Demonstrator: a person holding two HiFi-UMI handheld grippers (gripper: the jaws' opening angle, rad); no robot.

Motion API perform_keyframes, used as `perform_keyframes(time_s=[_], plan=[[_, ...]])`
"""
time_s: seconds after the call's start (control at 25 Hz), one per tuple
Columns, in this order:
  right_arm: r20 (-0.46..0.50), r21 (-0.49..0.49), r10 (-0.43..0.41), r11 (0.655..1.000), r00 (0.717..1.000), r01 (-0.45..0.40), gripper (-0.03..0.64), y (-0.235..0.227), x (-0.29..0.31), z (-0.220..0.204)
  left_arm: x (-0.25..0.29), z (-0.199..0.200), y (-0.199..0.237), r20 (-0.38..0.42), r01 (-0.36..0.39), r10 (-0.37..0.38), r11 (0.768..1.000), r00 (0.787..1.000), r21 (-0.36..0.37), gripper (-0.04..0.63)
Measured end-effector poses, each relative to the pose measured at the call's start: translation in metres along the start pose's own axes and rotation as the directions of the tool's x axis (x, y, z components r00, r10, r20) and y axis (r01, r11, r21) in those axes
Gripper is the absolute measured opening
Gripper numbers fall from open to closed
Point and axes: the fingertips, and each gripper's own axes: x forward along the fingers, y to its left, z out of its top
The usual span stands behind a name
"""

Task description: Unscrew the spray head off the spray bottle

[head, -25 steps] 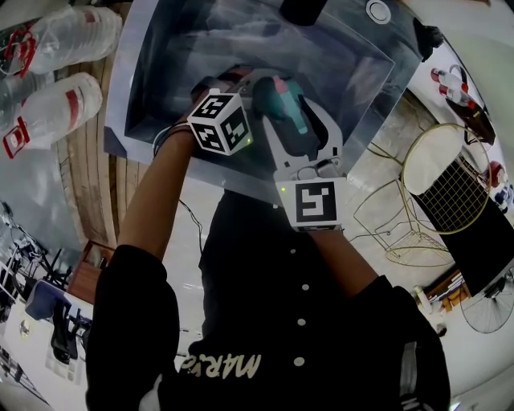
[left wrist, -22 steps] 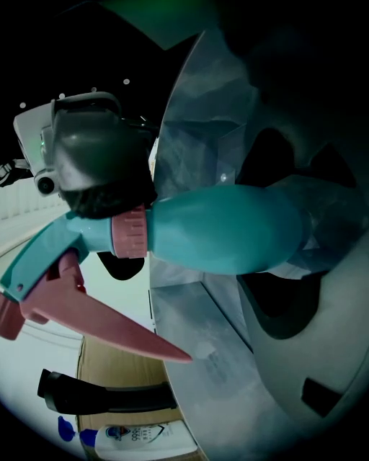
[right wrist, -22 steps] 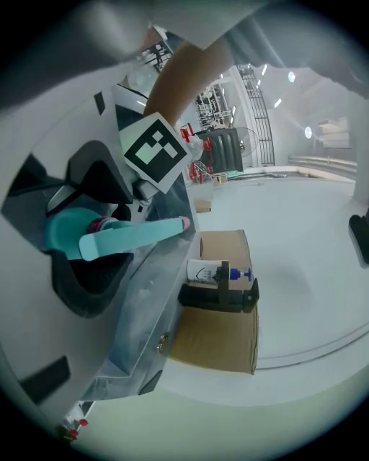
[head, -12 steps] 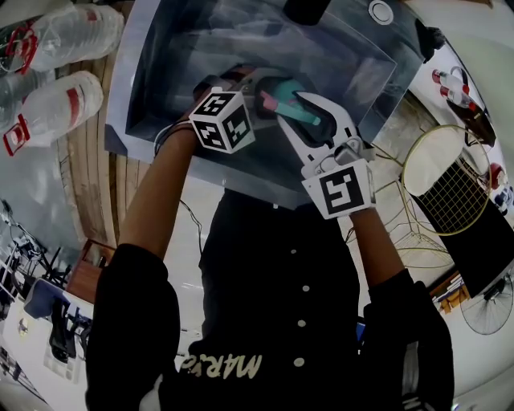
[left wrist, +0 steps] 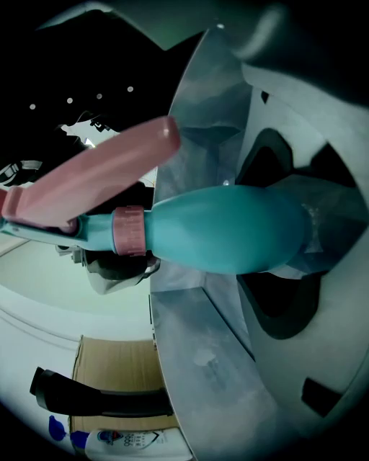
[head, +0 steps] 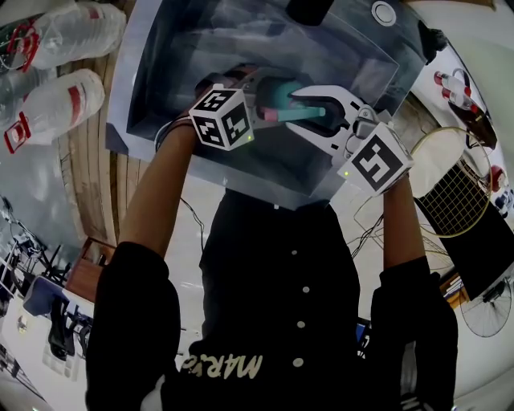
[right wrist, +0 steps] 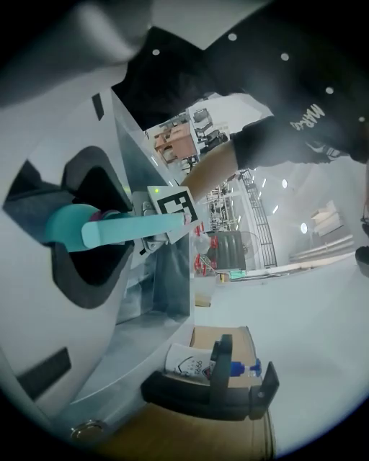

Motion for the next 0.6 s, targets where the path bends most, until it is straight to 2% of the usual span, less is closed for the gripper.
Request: perform_keyframes(time_s=[0.24, 0.4, 0.6], plan=[[-0.020, 0.010, 0.059, 0.998, 0.998, -0.058, 0.160, 0.001, 0.002, 0.001, -0.001, -0.001, -0.001, -0.004, 0.034, -0.034, 0.999, 0.999, 0.017, 0.385], [-0.038, 0.026, 0.001, 1.000, 0.999, 0.000, 0.165, -0.001, 0.002, -0.002, -0.002, -0.001, -0.001, -0.006, 0.023, -0.023, 1.000, 1.000, 0.015, 0.385], [-0.064, 0.091, -0.103, 0.990, 0.993, 0.108, 0.211, -0.001, -0.011, -0.010, -0.002, 0.000, -0.001, -0.010, 0.017, -0.017, 1.000, 1.000, 0.016, 0.386]])
